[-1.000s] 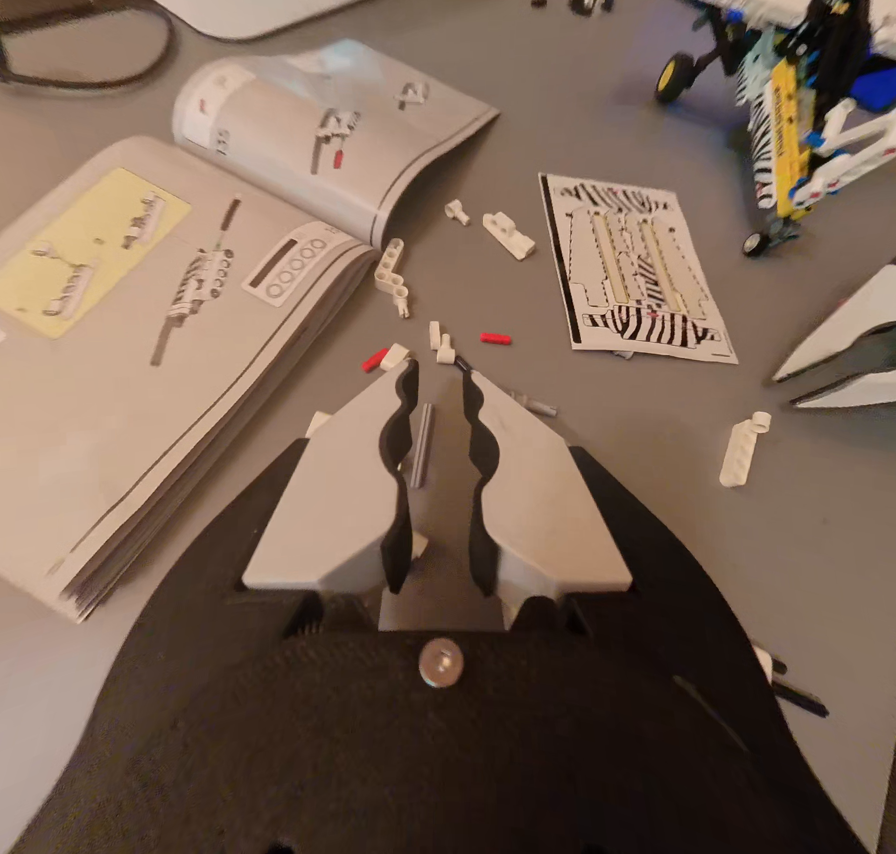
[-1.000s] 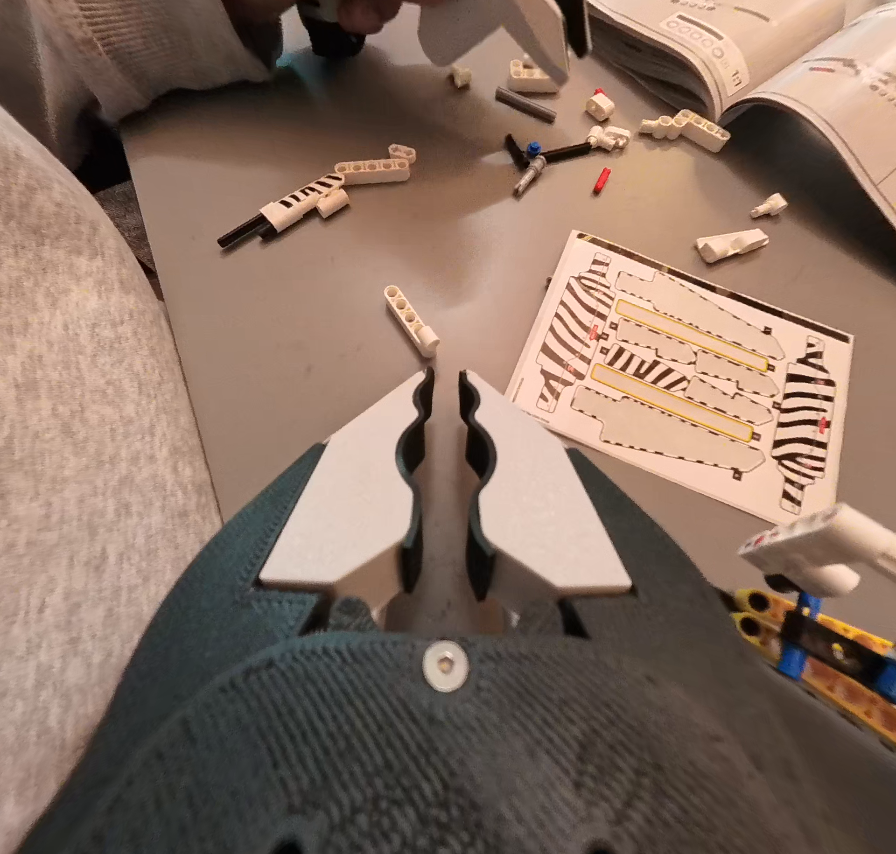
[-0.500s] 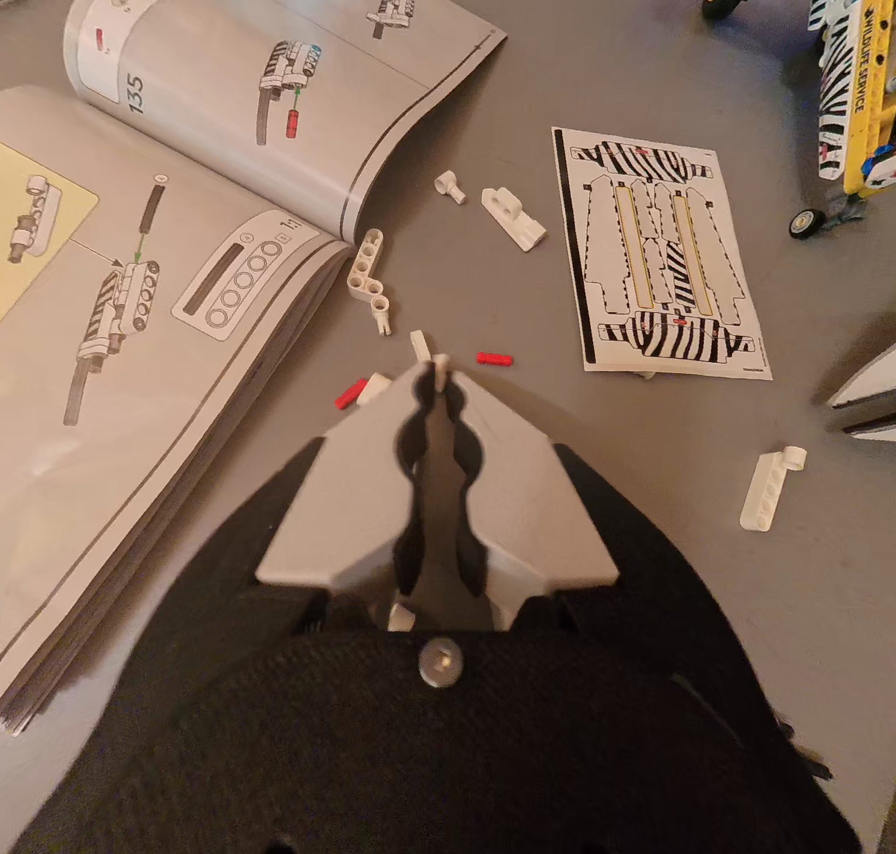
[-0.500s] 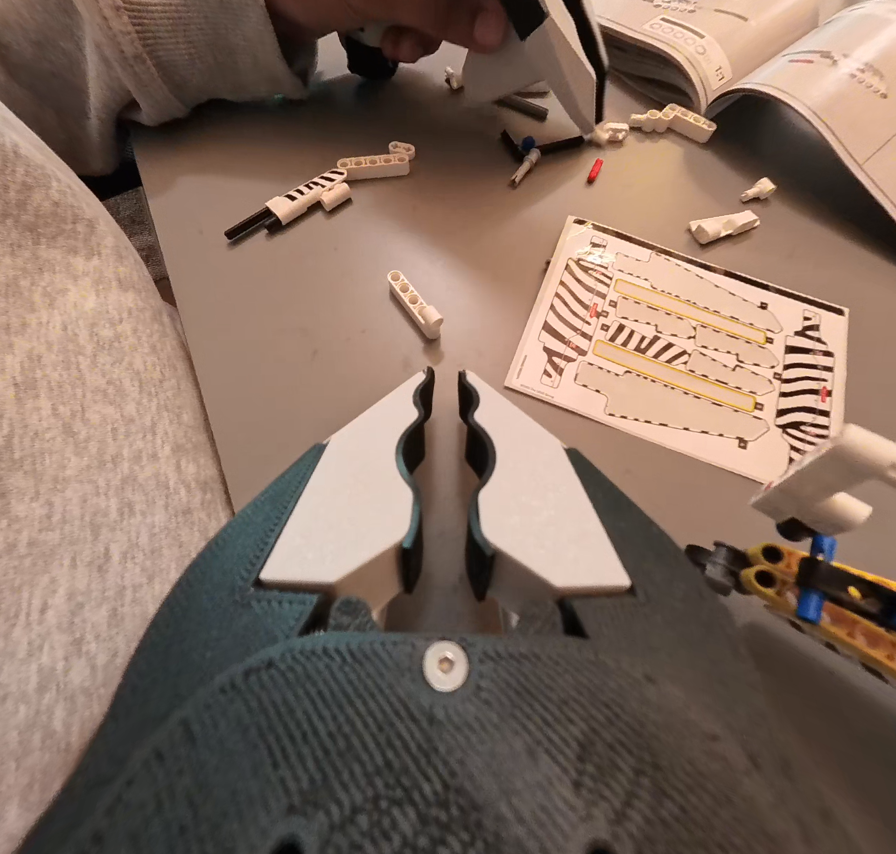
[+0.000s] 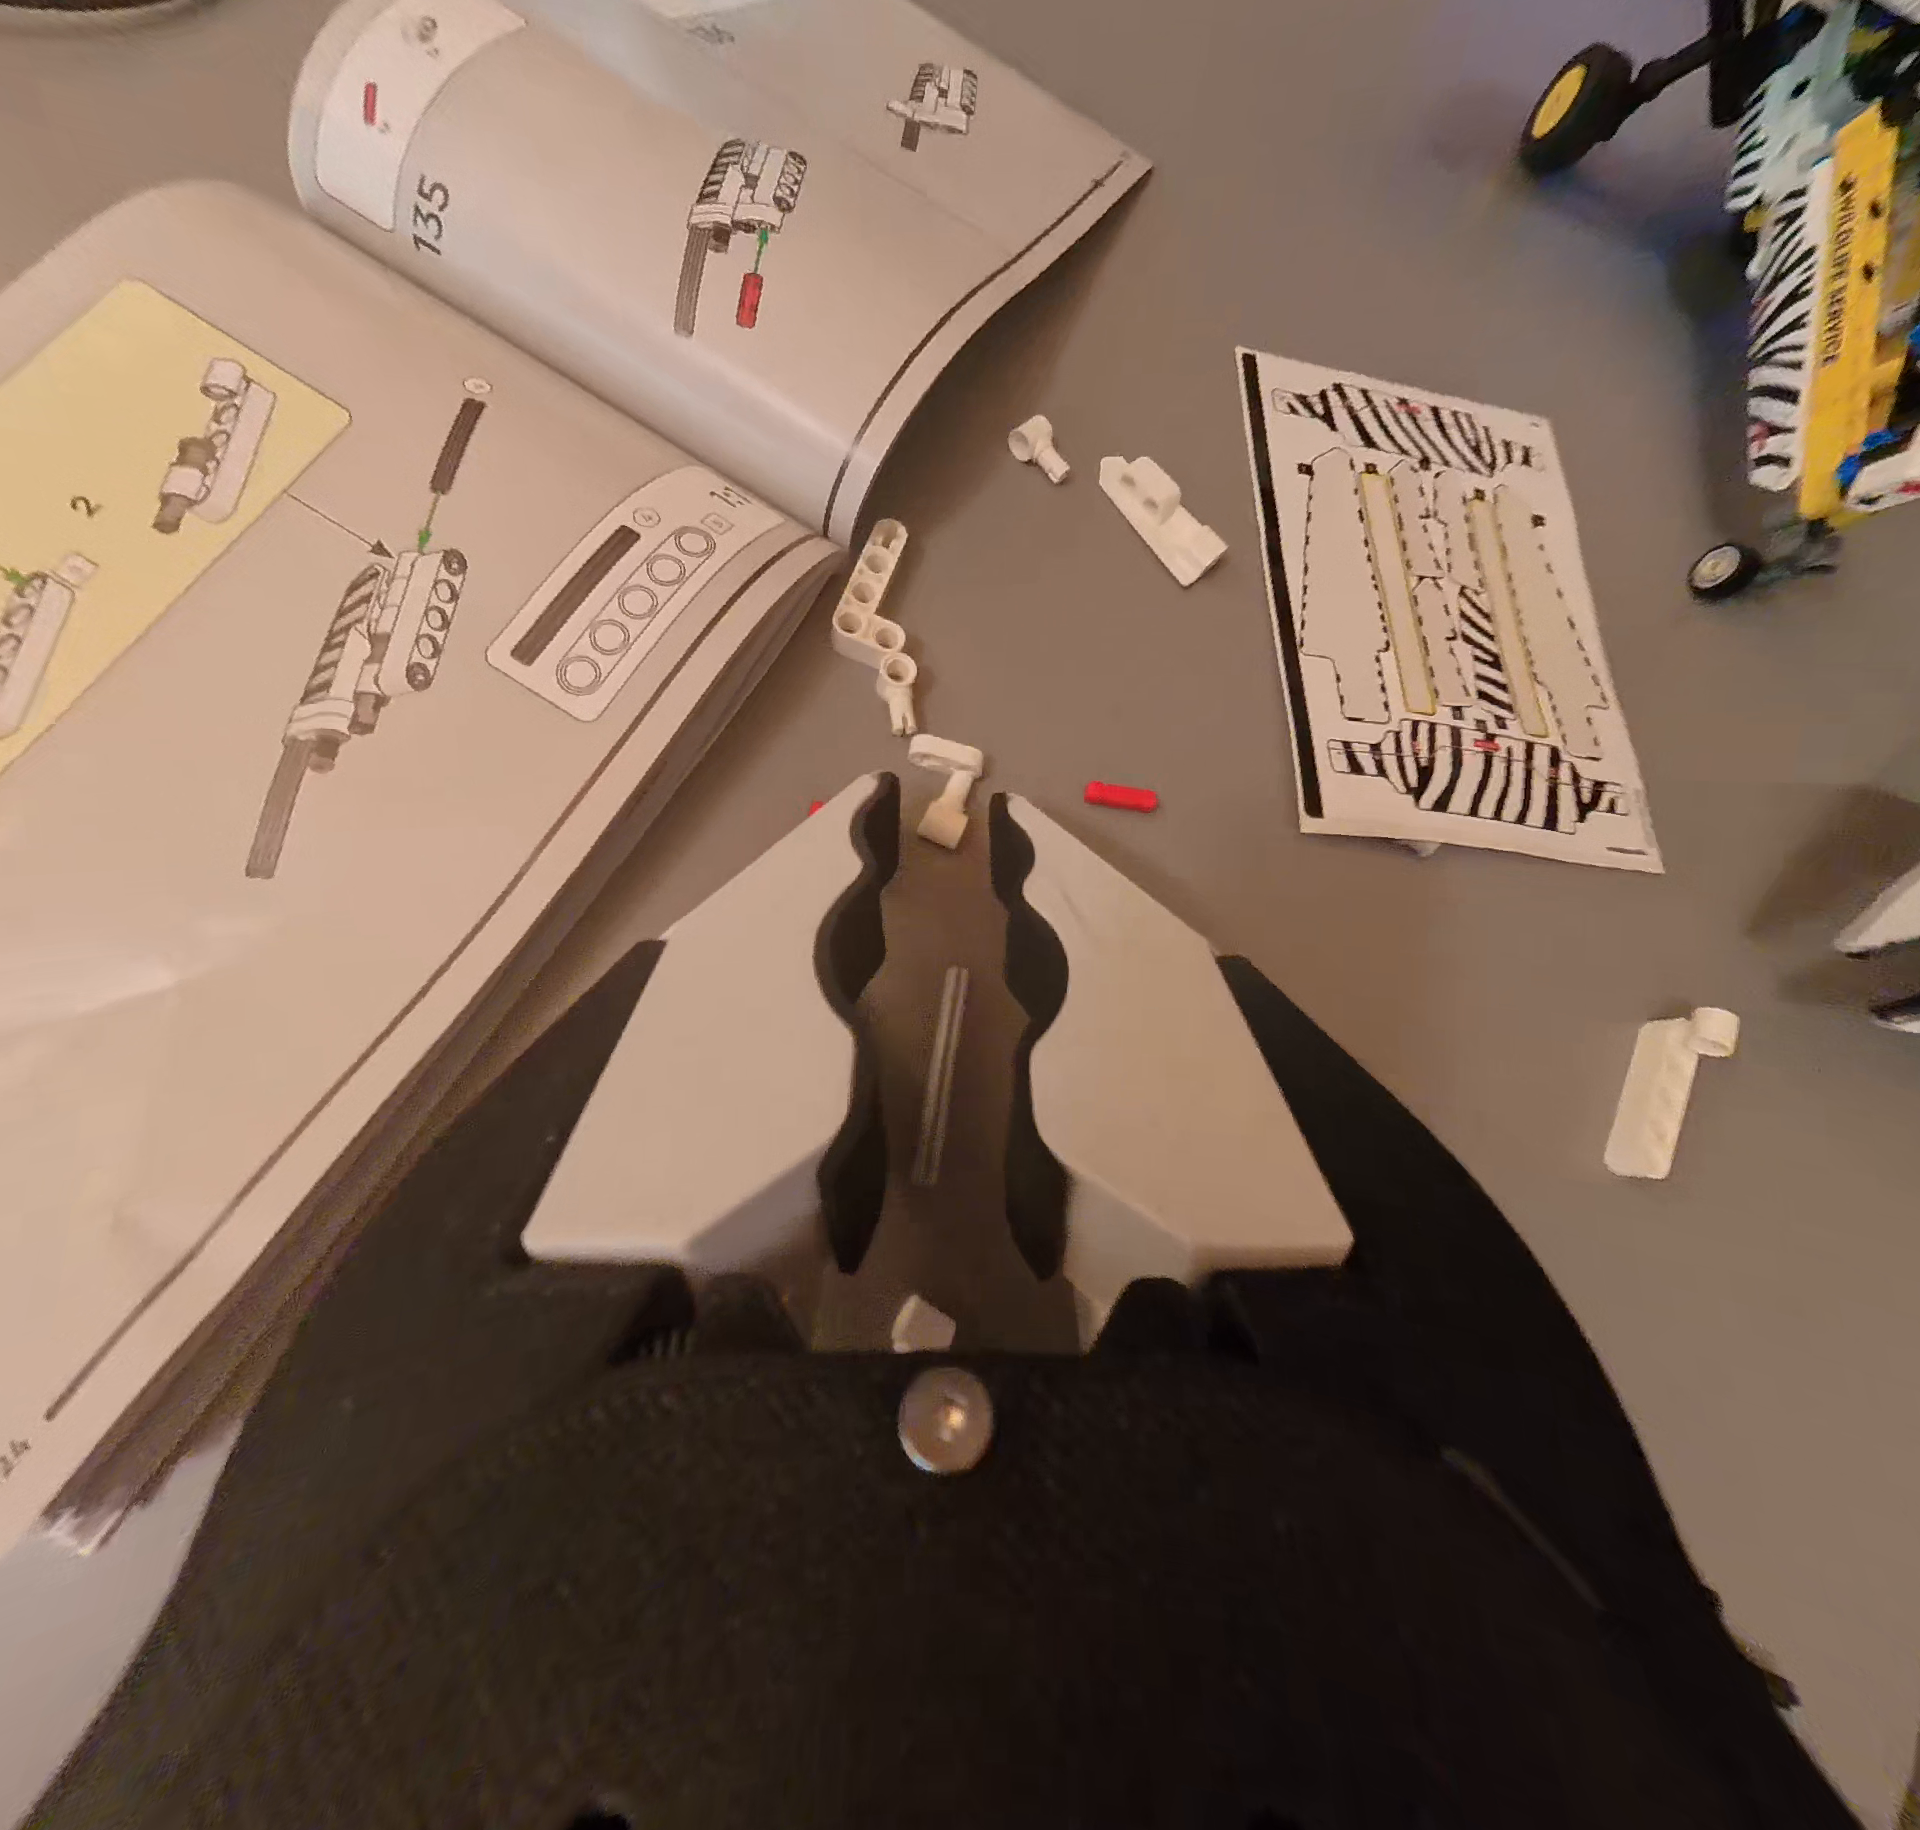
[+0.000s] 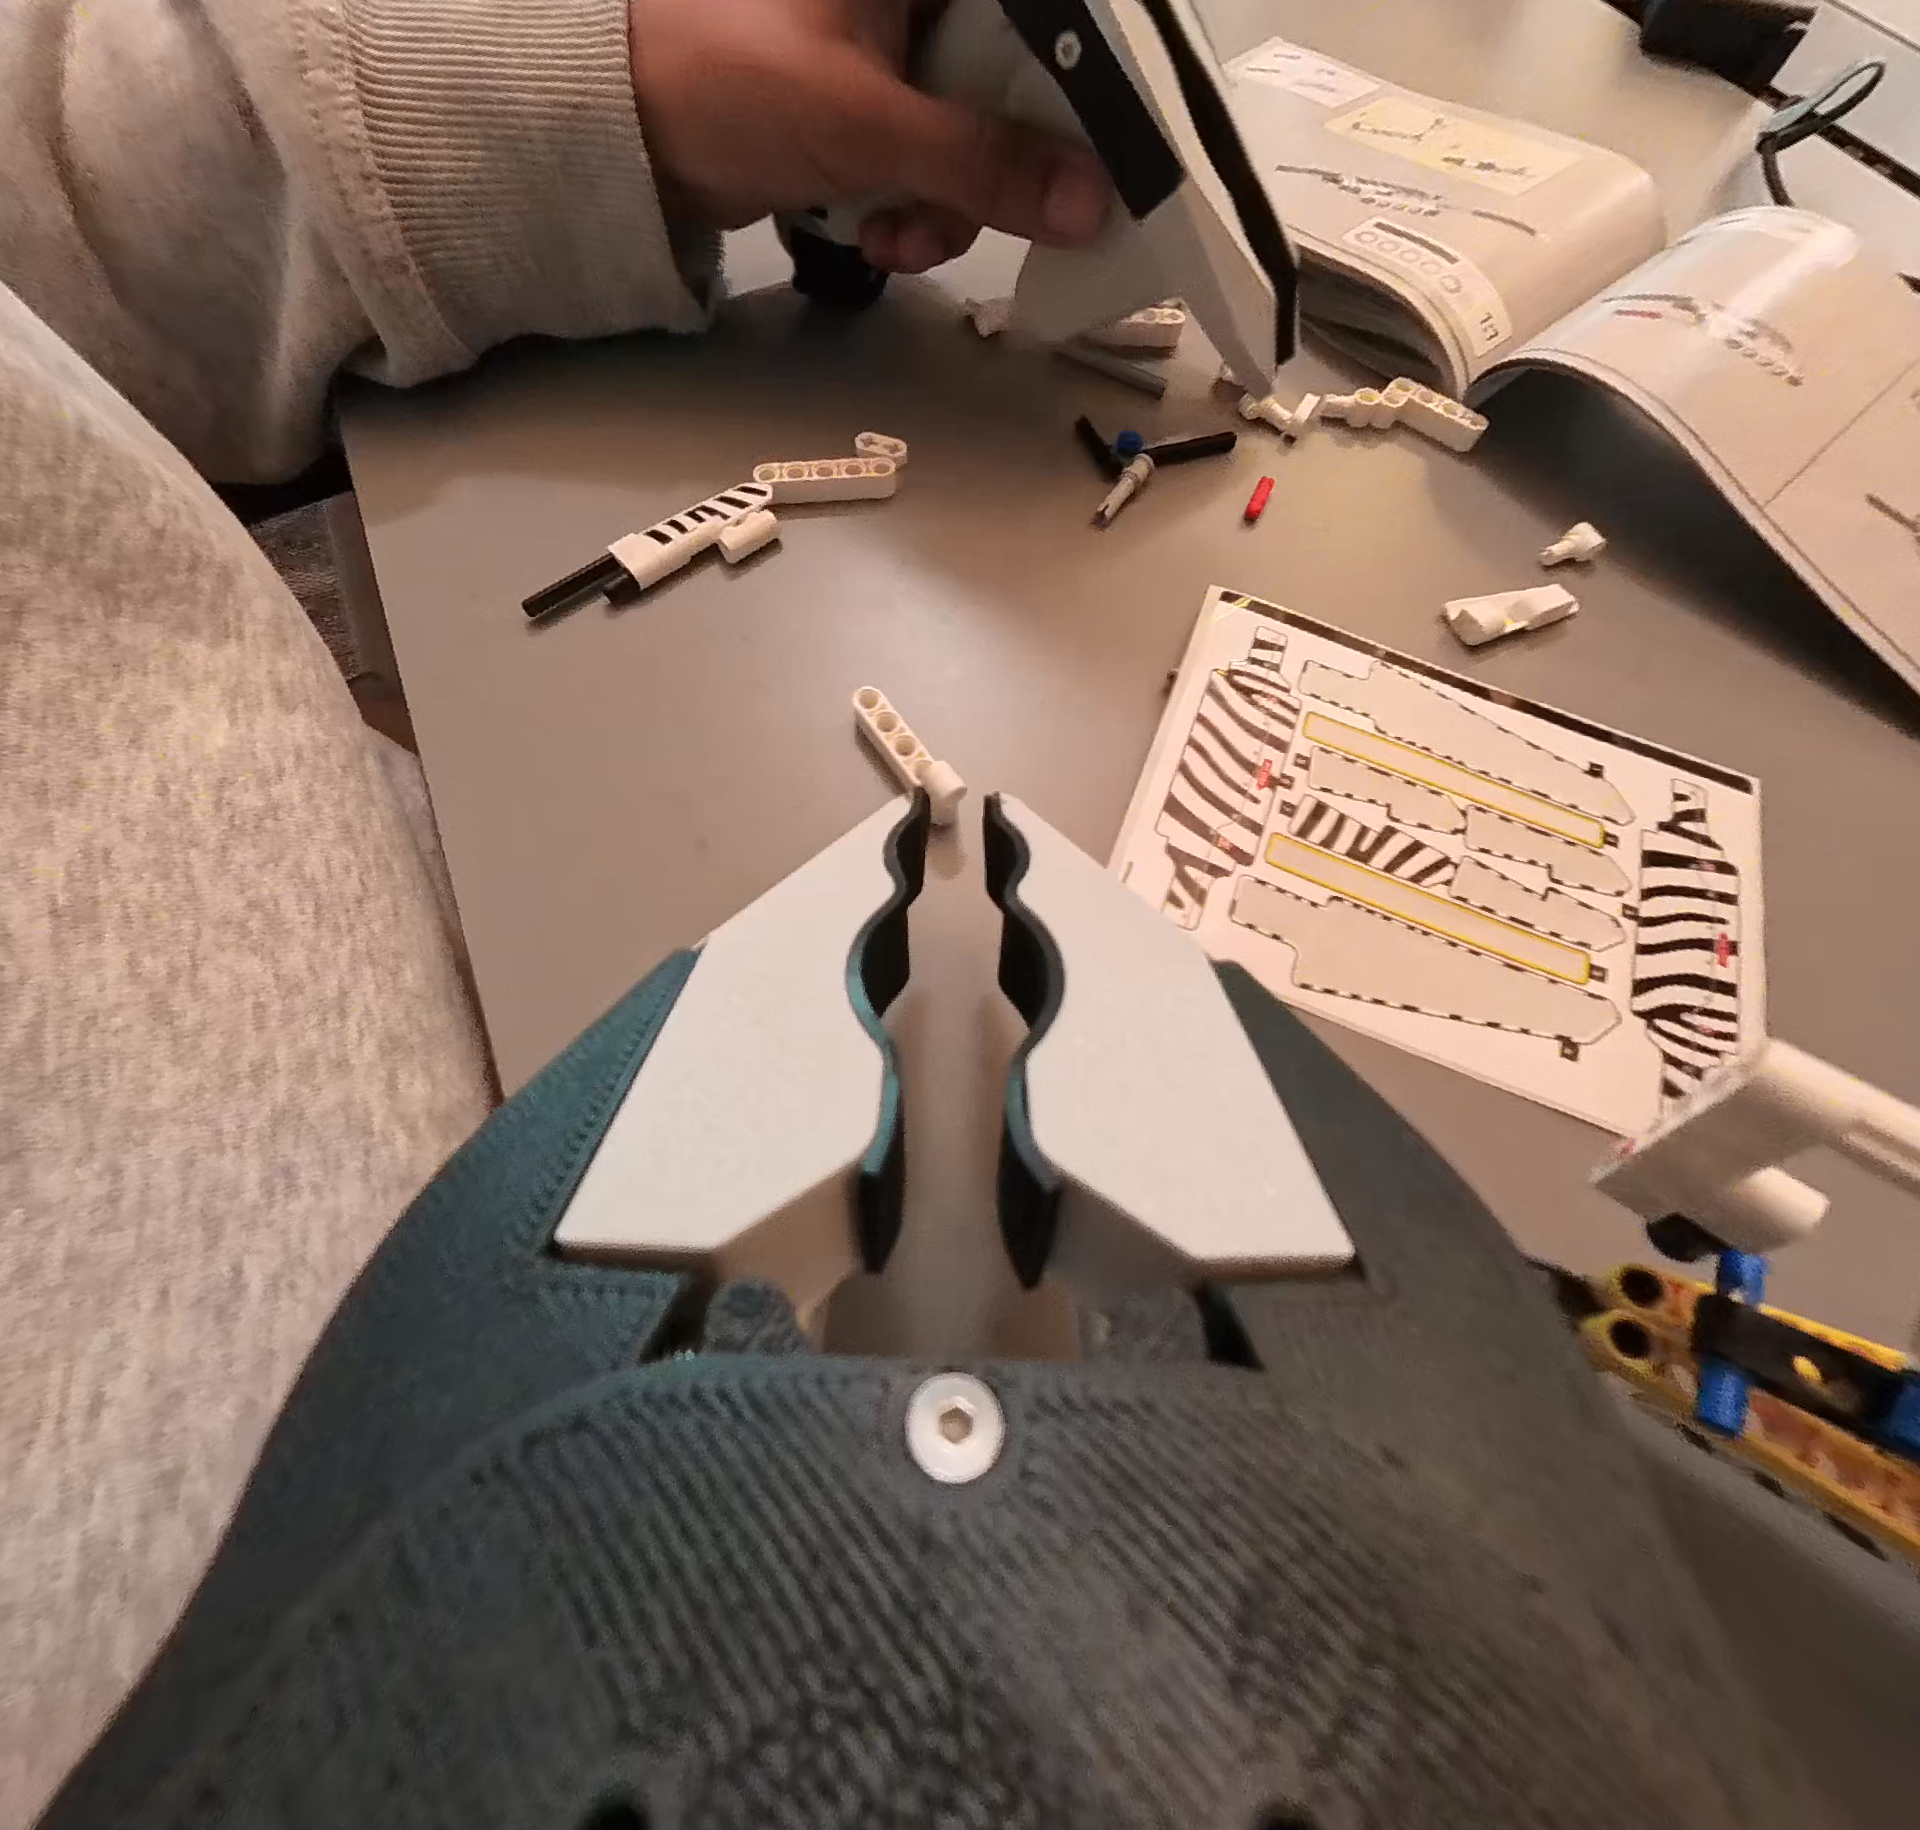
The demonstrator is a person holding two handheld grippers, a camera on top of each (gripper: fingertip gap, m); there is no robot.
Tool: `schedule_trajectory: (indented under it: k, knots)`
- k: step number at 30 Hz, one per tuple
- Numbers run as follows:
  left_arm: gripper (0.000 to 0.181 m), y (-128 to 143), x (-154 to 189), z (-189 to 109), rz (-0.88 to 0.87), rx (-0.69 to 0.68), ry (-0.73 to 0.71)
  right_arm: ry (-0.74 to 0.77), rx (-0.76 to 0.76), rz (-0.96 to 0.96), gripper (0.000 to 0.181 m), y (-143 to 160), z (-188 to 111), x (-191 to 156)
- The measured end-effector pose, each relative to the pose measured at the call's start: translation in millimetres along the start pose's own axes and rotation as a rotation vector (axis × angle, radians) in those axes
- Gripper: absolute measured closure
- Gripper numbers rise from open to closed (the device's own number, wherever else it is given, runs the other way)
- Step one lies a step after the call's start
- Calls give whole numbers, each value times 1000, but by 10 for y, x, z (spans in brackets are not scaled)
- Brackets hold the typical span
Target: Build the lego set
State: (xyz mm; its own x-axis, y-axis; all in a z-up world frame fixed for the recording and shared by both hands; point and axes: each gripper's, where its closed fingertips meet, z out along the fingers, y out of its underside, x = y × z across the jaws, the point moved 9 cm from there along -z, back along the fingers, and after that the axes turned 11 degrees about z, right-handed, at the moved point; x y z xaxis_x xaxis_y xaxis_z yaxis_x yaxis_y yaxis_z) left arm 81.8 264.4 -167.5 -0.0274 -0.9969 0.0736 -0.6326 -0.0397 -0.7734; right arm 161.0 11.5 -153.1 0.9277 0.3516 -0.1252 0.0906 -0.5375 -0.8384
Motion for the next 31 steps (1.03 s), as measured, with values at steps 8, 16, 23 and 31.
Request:
schedule_trajectory:
  k: [8,16,23,31]
  knots:
    - [177,-11,49,39,62,-58,-11,12,17,-2,172,4,-60,-12]
    - [174,-46,129,94,157,-130,-62,14,38,-3,172,-7,-85,-49]
    - [178,-97,140,-52,121,-26,-67,35,65,-13,172,-29,-114,-74]
    - [180,-364,381,-500,-534,796,798,276,490,-72,157,-531,-164,-4]
